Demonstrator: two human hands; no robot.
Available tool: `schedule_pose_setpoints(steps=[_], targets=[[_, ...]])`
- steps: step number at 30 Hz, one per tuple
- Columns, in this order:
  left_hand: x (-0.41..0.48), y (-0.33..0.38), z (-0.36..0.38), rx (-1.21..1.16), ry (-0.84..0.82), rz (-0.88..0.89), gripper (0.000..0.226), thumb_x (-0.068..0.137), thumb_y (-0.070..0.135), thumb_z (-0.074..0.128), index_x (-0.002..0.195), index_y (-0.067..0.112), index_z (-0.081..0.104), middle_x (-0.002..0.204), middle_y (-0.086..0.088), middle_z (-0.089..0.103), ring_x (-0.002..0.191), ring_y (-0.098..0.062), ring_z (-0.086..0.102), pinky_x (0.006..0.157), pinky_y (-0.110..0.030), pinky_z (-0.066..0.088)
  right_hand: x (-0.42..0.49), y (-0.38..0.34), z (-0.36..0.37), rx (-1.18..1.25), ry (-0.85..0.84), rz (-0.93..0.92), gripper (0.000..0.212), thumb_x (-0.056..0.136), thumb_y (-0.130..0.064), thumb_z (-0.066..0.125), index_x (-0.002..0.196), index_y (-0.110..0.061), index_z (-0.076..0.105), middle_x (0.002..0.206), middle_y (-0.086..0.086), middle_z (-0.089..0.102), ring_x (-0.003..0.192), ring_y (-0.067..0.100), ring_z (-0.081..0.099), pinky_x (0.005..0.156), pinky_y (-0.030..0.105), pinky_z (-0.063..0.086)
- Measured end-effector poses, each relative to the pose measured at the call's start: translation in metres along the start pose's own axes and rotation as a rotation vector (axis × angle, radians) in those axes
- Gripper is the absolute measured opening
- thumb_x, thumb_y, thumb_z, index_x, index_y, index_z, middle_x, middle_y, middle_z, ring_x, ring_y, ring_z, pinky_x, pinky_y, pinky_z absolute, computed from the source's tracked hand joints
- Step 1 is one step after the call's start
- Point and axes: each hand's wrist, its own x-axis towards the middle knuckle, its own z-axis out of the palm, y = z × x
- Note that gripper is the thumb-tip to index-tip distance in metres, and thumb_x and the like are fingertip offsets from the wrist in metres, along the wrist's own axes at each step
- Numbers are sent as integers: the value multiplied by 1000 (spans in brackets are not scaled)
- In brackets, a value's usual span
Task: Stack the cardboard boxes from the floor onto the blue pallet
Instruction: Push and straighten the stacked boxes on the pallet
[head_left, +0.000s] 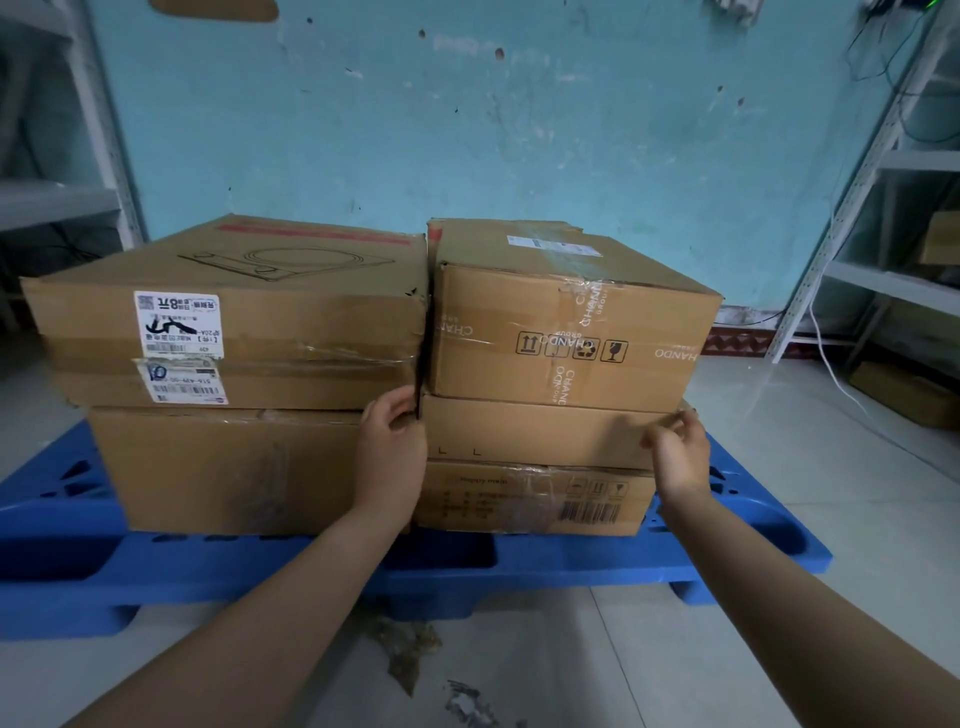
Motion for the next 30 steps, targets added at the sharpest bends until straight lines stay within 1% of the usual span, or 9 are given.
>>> schedule_pose_setpoints(steps=[5,9,11,14,18,21,24,27,30], targets=[[12,1,-38,-41,122,-79,48,94,9,46,140,26,46,142,4,49,105,1,51,76,-15,37,10,-14,4,29,69,-78,77,84,-12,57,152,-24,22,151,5,38,134,30,40,111,47,32],[14,1,-52,-39,48,-79,51,94,10,46,142,30,44,145,6,46,94,10,50,73,-12,37,12,-16,6,9,-22,-90,66,86,-9,55,146,-20,31,139,5,48,129,31,45,104,42,38],[13,1,-52,-54,41,-73,49,95,9,46,140,29,46,143,8,47,86,15,54,69,-9,42,2,-15,14,10,144,-59,73,85,-18,57,151,-21,25,152,5,37,135,32,40,112,49,32],[8,-2,-42,-38,-25,-73,45,95,9,45,136,29,50,140,6,49,109,5,51,86,-17,41,-28,-9,38,-98,315,-108,60,81,-29,54,138,-17,41,145,9,33,126,35,42,102,46,37],[3,2,-32,-45,-90,-61,38,96,13,44,130,28,55,122,15,57,102,8,51,78,-11,37,-59,2,78,-116,45,17,28,84,-20,61,111,-18,55,133,6,35,117,30,44,99,48,42],[3,2,-31,-24,-96,-37,34,98,22,42,128,30,57,113,24,56,106,7,49,78,-12,36,-73,-2,101,20,-126,27,7,89,-21,58,94,-19,62,124,10,51,110,28,52,102,46,41],[2,-1,-33,-4,-88,-43,32,98,28,40,123,32,60,118,17,58,114,-2,50,89,-20,40,-87,-5,115,66,-235,-23,14,94,-25,53,88,-26,65,99,-3,66,102,22,58,90,39,44],[4,-6,-35,30,-46,-52,33,99,31,39,123,29,61,126,9,59,119,-7,51,104,-34,40,-94,-2,122,31,-285,-113,16,95,-31,52,89,-31,67,93,-8,67,96,16,60,86,37,44],[4,-12,-35,38,-20,-51,32,99,30,39,121,27,62,124,11,61,119,-5,53,105,-34,41,-100,8,128,77,-265,-195,13,95,-20,53,93,-26,64,90,-8,65,90,12,58,77,24,44]])
